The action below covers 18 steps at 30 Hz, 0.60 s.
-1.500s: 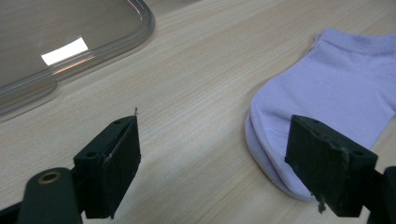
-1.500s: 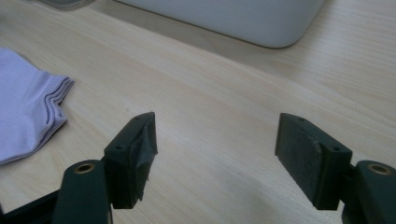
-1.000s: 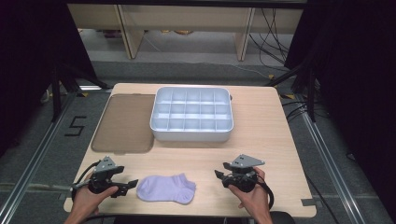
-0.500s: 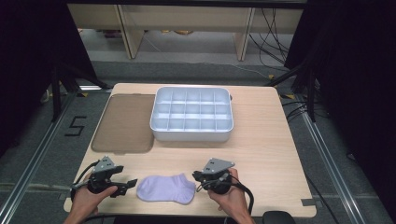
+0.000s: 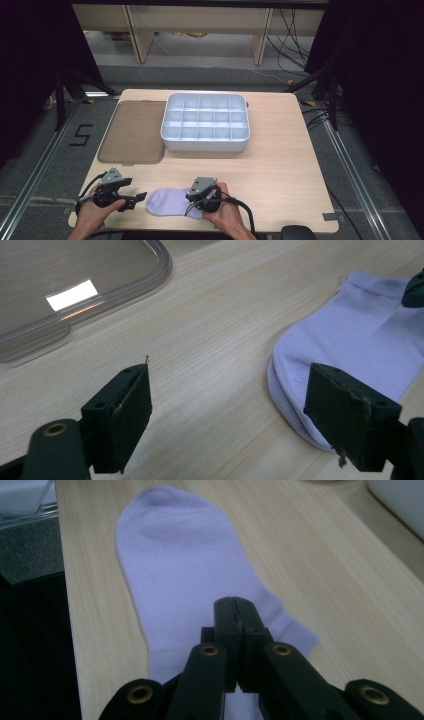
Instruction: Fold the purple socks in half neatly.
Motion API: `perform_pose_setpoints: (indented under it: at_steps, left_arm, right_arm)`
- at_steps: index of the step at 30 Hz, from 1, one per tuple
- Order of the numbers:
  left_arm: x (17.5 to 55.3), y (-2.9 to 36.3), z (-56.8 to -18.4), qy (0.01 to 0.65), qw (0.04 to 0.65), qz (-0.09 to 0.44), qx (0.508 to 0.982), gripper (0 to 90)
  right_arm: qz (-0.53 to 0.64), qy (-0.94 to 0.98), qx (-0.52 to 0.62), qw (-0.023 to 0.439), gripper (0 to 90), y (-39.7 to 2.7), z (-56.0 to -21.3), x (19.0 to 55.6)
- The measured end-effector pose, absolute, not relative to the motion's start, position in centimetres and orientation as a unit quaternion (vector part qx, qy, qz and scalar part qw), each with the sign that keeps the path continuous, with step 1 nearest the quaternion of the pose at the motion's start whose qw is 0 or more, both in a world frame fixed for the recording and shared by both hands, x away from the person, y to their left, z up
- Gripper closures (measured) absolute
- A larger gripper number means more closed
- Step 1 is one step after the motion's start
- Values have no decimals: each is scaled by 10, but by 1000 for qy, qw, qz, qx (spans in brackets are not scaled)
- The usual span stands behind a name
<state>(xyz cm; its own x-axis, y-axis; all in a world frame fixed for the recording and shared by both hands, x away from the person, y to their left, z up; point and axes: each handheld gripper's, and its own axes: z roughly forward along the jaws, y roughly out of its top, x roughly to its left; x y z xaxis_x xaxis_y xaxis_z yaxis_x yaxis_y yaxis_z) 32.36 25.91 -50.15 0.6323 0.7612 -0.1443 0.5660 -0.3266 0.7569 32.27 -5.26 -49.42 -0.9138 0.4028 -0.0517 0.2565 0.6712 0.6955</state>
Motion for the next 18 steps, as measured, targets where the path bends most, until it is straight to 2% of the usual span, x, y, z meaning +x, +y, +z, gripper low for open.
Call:
perform_pose_setpoints:
  at_steps: [8,18]
  left_arm:
    - [323,259,-501,411,408,119,807,183]
    - [322,260,-500,412,411,115,805,182]
  right_arm:
    - [343,918,176,98,900,-46,-502,325]
    - [327,919,196,103,900,-59,-505,330]
